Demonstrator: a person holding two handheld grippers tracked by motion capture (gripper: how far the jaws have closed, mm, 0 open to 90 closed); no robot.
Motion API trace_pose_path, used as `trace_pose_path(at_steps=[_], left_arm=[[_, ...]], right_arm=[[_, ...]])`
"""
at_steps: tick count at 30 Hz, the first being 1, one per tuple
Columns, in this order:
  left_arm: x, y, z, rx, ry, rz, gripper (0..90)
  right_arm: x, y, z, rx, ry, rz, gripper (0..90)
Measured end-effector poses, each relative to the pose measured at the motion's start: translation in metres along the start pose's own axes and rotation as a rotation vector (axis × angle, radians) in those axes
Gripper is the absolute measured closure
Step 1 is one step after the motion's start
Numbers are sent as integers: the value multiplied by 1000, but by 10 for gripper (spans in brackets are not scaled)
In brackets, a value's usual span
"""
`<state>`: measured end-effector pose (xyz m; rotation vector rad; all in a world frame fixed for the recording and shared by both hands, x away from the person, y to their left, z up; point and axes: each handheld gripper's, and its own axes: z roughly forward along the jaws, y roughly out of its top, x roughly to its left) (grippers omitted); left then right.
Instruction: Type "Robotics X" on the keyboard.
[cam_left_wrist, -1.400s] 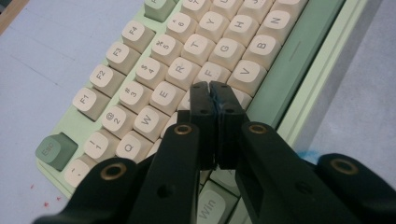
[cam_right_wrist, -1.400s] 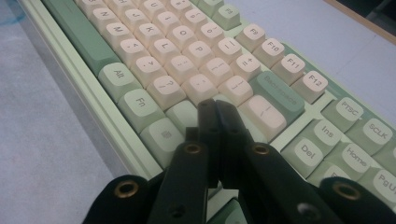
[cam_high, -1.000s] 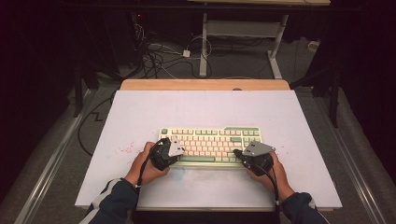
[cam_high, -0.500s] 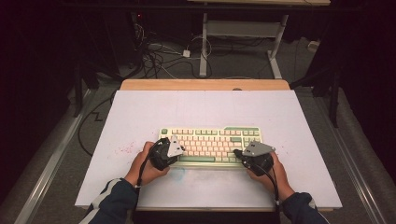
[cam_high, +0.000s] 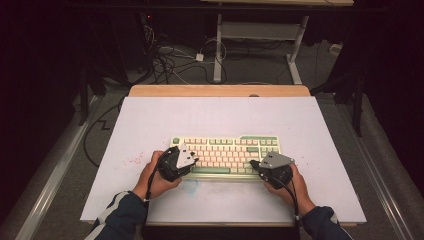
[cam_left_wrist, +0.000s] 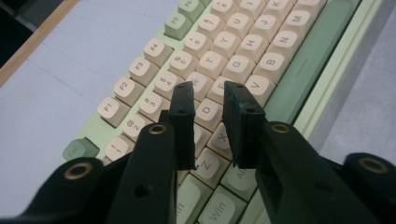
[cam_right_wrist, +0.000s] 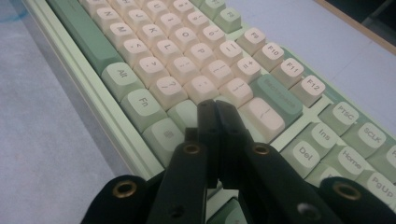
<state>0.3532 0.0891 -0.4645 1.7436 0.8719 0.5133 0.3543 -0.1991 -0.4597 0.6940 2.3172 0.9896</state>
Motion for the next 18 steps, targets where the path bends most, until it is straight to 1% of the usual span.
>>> trace_pose_path(at_steps=[1, 2, 4, 7, 8, 11, 14, 17, 18], left_arm=[[1, 0, 0, -8, 11, 1, 673], [1, 1, 1, -14, 18, -5, 658], [2, 1, 2, -14, 41, 2, 636], [2, 1, 2, -32, 58, -3, 547], [3, 2, 2, -40, 62, 1, 526], [2, 3, 1, -78, 66, -13, 434], [2, 4, 1, -101, 75, -18, 349], [1, 4, 1, -113, 73, -25, 299], [1, 4, 1, -111, 73, -24, 296]], right_arm=[[0, 0, -1, -6, -1, 6, 900], [-1, 1, -2, -6, -6, 0, 900], [-2, 2, -4, -15, -8, 0, 890], [-4, 4, -7, -36, -13, 3, 865], [-4, 5, -8, -43, -18, 6, 858], [-5, 7, -12, -70, -28, 8, 816], [-4, 8, -16, -98, -45, 8, 769], [-4, 9, -18, -113, -47, 13, 717], [-4, 9, -18, -119, -45, 16, 693]])
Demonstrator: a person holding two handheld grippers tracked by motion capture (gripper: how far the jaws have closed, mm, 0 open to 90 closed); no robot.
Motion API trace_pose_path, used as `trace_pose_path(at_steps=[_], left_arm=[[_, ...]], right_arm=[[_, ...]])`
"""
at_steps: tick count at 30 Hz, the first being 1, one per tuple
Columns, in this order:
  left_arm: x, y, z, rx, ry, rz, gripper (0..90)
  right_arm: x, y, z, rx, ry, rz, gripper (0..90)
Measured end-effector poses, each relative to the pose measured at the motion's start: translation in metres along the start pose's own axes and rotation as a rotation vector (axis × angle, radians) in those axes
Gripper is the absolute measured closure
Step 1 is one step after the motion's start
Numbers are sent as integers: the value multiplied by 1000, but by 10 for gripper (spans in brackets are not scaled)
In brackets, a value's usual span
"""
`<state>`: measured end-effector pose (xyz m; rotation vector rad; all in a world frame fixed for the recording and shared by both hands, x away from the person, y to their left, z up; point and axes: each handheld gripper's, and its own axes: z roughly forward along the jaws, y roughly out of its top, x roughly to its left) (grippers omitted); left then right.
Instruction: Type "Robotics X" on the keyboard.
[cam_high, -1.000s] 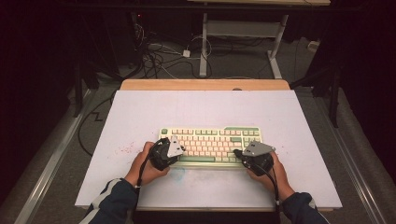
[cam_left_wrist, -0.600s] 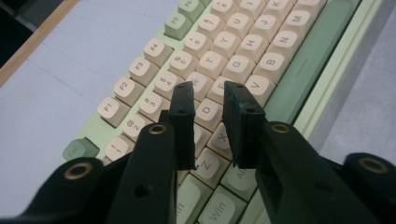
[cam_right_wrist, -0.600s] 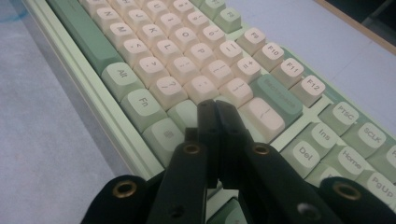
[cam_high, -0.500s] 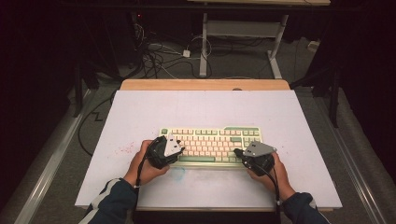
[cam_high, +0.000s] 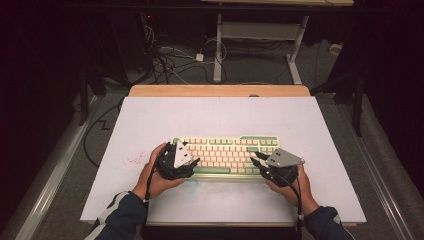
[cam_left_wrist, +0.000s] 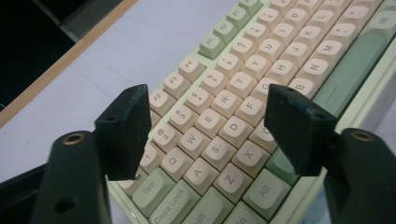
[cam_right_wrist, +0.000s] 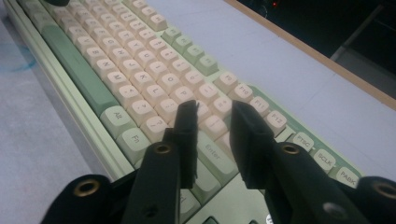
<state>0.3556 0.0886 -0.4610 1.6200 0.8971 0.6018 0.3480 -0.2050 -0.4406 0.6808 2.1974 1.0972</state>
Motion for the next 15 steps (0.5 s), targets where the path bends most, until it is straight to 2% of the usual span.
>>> trace_pose_path(at_steps=[7, 9, 12, 15], left_arm=[[0, 0, 0, -12, 4, -2, 223], [0, 1, -1, -36, 1, -12, 208], [-1, 1, -1, -40, -2, -15, 177], [-1, 1, -1, -42, -7, -17, 166]], right_arm=[[-2, 0, 1, -28, -12, 21, 489], [-2, -1, 1, -34, -19, 27, 440], [-2, 0, 4, -24, -69, 41, 348], [-2, -1, 4, -32, -77, 66, 256]])
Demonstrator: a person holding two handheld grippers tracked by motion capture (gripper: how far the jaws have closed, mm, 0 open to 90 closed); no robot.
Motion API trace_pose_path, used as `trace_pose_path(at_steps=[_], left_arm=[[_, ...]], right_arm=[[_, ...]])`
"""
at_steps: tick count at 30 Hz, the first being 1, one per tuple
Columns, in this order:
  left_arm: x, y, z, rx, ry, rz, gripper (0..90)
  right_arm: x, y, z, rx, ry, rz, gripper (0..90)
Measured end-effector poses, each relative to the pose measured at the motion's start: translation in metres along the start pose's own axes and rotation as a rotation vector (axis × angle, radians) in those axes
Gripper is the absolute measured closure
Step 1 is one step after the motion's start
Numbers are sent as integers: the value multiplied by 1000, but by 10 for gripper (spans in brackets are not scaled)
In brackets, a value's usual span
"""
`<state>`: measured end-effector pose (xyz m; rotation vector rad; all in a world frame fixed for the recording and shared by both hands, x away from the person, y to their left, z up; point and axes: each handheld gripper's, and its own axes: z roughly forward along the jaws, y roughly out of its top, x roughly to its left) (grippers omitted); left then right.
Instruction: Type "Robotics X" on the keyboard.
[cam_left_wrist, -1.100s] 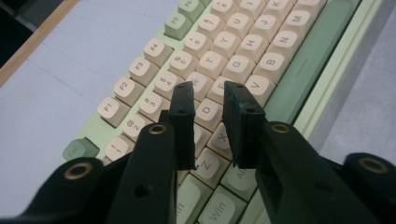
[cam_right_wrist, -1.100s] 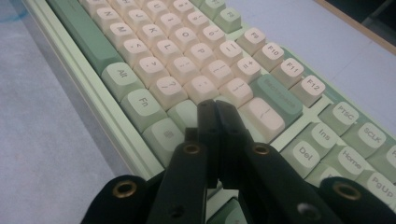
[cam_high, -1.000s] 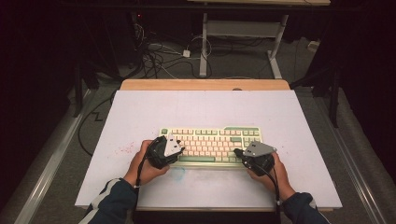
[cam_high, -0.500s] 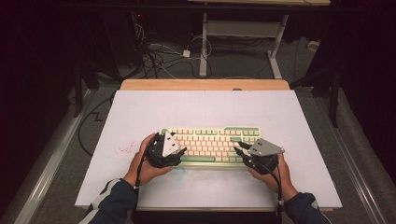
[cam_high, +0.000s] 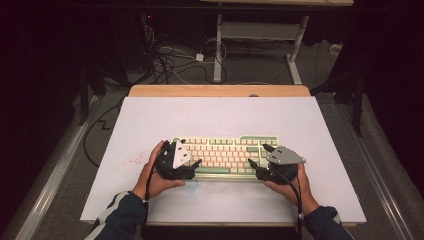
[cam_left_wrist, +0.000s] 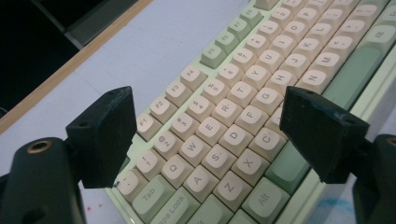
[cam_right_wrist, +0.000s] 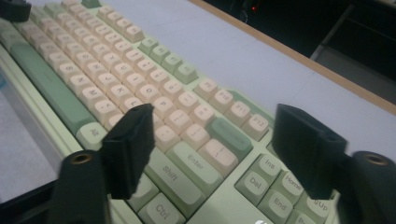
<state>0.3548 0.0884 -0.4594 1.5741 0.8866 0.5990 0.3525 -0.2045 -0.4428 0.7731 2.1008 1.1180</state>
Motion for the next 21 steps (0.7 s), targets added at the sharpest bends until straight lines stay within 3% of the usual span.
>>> trace_pose_path(at_steps=[4, 14, 21], left_arm=[[-1, -1, -1, -4, -14, 2, 160], [-1, -2, -1, -3, -4, 28, 143], [-1, -3, -2, 6, -4, 45, 144]], right_arm=[[0, 0, 2, 6, -46, 19, 167], [3, 1, 5, 31, -101, 11, 169], [4, 2, 3, 24, -110, 2, 171]])
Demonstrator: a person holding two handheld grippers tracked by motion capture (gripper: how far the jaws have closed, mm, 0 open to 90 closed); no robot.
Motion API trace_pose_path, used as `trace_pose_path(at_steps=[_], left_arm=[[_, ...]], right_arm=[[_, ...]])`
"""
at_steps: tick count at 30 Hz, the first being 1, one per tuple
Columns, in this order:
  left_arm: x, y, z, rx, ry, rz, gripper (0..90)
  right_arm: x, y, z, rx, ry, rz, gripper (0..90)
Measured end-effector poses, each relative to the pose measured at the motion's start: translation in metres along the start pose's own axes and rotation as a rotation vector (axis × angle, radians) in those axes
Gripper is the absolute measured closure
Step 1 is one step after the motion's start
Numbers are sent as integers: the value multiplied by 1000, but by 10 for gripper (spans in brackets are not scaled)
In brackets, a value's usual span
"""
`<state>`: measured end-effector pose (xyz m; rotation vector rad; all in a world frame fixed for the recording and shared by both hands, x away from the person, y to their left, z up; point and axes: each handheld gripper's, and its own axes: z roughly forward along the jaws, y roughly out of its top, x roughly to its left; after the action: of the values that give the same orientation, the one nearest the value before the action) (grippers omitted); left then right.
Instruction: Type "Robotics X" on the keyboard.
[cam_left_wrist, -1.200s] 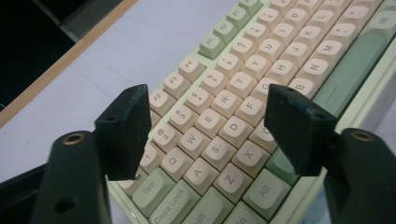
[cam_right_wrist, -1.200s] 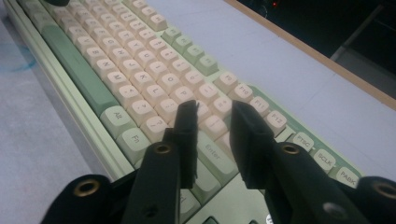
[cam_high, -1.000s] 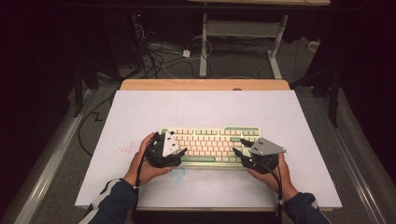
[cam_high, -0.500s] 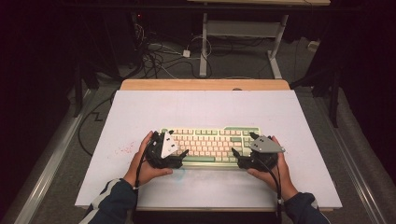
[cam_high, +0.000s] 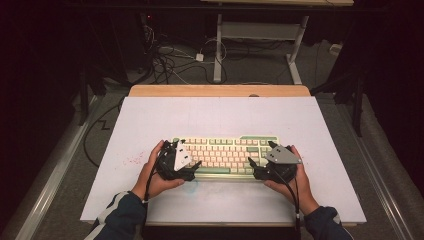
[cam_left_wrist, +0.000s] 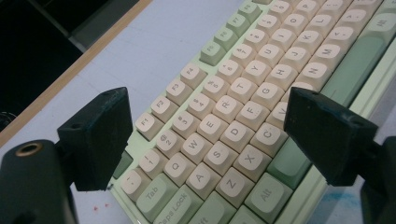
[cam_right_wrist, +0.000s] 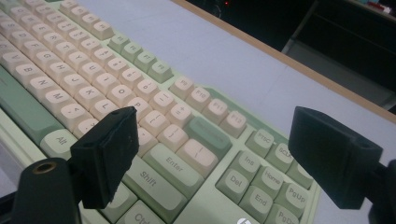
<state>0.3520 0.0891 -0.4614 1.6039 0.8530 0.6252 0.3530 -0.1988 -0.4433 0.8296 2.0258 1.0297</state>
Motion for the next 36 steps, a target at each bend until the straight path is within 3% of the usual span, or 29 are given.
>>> trace_pose_path(at_steps=[21, 36], left_arm=[[-4, 2, -10, -18, -3, 43, 145], [-6, -2, -23, -47, 2, 48, 145]], right_arm=[[5, 3, -10, -11, 2, -42, 178], [6, 1, -22, -29, -8, -61, 187]])
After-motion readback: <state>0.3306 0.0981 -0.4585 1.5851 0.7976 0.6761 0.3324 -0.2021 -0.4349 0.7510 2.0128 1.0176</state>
